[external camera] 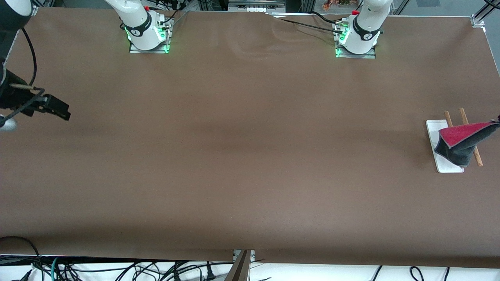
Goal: Pass towel and hang on rack
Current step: 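Carry the towel with the left gripper over the wooden rack, then lower the towel over the rack bar and open the left gripper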
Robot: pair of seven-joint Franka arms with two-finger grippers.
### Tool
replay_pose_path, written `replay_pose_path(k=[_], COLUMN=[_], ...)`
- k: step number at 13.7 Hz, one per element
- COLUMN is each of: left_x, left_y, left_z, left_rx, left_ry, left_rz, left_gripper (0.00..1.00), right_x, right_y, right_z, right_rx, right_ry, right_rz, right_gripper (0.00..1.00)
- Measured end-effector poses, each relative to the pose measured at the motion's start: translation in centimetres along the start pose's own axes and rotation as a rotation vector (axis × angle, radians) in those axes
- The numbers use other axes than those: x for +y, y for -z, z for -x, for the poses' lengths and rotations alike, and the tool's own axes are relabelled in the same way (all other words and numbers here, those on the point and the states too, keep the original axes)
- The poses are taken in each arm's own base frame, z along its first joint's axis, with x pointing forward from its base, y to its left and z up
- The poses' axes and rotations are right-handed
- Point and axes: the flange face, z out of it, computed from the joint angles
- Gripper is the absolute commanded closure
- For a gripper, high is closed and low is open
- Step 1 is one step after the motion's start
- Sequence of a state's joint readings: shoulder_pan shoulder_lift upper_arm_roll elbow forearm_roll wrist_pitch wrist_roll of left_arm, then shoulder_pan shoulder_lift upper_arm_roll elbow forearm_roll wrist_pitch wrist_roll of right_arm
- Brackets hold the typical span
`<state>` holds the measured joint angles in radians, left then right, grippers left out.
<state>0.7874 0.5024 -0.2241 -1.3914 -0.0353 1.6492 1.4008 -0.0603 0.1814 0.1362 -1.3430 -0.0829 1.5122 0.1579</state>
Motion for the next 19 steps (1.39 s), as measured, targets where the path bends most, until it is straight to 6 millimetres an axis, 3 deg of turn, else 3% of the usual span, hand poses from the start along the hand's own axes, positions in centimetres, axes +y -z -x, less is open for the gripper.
replay_pose_path(k=[2,4,12,19], left_x=[-1.6,-2.8,-6.0,-7.8], left_y=[0.8,0.4,-5.0,-9.9], left_z=[2.2,3.8,6.8,9.6], left_rx=[-0.005,-0.006,-0.004,0.007], left_ry=[0.024,0.035,0.071,0.109], left_rz=[-0.038,-0.07,-0.063,-0.026], left_gripper=[1.0,1.0,1.0,1.0], right_x=[0.3,1.1,2.9,2.8], right_y=[-0.2,-0.9,-1.5,-1.6], right_z=[0.9,1.2,1.6,1.6], right_rx=[-0.022,-0.041,-0.091,-0.092], right_ry=[0.01,0.061,0.141,0.147], right_rz=[0.008,0.013,0.016,0.015], right_gripper=[0.0,0.0,0.0,0.0])
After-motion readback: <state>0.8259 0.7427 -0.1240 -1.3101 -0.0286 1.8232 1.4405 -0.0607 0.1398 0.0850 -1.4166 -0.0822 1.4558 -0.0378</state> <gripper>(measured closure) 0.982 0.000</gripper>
